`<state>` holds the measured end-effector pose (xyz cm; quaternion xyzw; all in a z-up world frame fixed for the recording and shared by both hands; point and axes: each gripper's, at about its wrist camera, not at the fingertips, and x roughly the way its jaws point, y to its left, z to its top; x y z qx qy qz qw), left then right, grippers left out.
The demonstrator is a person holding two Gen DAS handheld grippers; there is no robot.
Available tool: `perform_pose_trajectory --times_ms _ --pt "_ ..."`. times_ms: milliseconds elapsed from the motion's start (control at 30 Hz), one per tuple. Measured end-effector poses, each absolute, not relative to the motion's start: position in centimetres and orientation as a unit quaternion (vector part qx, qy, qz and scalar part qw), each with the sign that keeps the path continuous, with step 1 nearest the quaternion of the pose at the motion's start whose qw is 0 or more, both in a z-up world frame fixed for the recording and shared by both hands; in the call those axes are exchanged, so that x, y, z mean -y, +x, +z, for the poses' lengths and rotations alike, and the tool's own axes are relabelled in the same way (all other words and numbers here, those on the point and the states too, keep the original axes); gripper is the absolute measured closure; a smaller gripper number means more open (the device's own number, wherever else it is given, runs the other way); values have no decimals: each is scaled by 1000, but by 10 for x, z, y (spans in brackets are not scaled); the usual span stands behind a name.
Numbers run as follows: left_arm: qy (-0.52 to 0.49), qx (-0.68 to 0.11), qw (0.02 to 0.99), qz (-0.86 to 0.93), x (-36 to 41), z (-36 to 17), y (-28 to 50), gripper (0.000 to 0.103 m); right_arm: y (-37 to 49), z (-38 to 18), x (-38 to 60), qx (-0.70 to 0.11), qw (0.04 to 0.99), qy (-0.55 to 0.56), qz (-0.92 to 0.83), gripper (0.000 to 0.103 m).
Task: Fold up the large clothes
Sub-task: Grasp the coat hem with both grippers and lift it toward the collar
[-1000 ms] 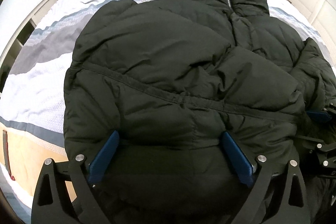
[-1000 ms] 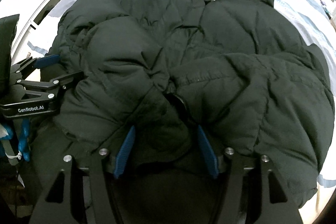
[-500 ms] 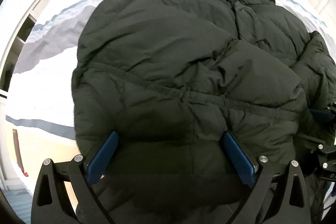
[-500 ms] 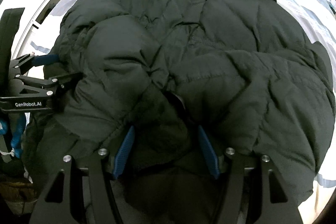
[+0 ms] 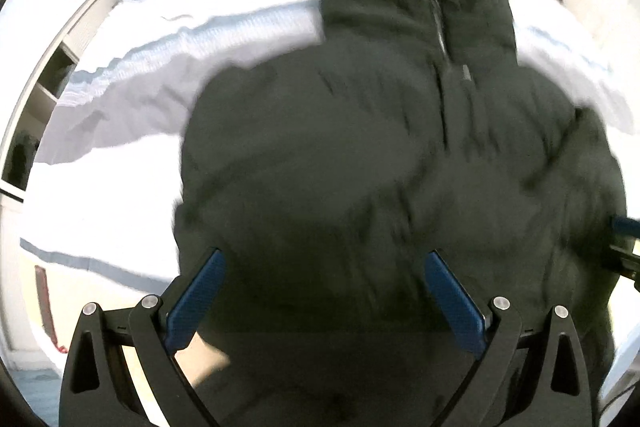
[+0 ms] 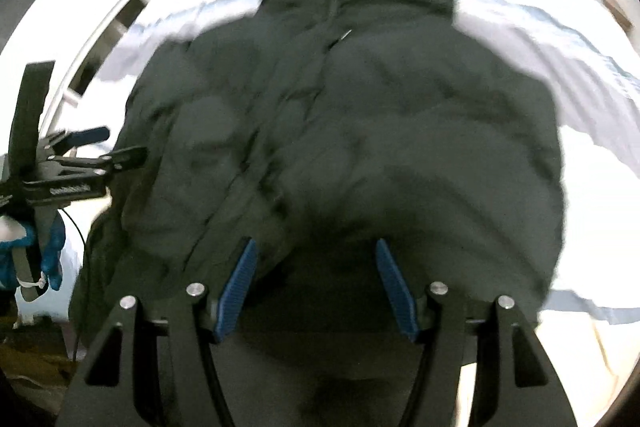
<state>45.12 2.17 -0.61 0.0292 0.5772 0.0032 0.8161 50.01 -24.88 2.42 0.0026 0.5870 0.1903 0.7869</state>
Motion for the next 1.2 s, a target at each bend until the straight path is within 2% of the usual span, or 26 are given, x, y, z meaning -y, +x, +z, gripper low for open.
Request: perform_pose_trajectory --times_ms 400,633,767,1200 --pt "-52 -518 854 0 -80 18 599 1 636 45 321 -517 843 42 141 39" --pt "-131 -509 849 -60 -93 -8 706 1 753 47 327 -468 866 86 157 37" --pt "-170 -506 842 -82 -90 -28 751 1 816 30 323 -461 864 114 165 36" --pt "-255 -527 806 -84 -79 -86 822 1 898 -27 310 -494 845 141 145 36"
